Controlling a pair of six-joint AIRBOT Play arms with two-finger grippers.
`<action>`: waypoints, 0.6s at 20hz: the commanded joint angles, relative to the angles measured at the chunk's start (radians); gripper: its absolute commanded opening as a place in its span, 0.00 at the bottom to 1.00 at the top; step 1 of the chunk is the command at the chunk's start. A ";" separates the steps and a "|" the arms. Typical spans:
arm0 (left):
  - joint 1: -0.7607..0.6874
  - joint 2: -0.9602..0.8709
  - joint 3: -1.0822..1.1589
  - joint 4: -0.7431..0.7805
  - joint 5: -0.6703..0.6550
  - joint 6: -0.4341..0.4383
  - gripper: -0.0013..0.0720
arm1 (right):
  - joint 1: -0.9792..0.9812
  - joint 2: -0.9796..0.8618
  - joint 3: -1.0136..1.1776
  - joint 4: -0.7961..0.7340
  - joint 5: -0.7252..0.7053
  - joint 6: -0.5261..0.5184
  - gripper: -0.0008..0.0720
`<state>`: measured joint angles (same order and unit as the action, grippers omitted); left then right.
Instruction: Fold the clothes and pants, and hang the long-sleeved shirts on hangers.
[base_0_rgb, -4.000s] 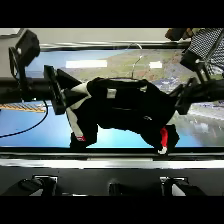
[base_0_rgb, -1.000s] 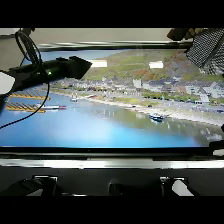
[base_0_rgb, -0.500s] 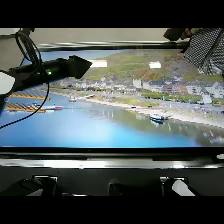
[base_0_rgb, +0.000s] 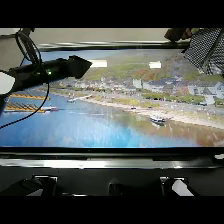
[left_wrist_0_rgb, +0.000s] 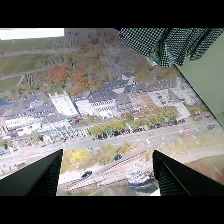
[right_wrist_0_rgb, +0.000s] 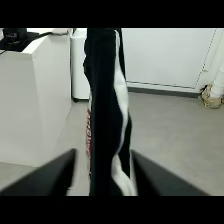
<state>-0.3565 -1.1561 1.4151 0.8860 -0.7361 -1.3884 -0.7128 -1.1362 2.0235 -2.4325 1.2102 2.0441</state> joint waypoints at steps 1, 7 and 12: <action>0.002 0.001 0.000 0.000 0.001 0.000 0.91 | 0.000 0.042 0.000 0.012 0.019 -0.003 0.71; 0.078 0.056 0.000 0.006 0.002 0.000 0.90 | 0.000 0.195 0.000 0.030 -0.254 0.068 0.70; 0.156 0.111 0.000 0.046 0.000 0.000 0.86 | 0.012 0.148 0.000 1.072 -0.395 -0.233 0.31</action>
<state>-0.2386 -1.0714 1.4151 0.9134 -0.7353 -1.3899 -0.7116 -0.9562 2.0235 -2.0220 0.8970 2.0491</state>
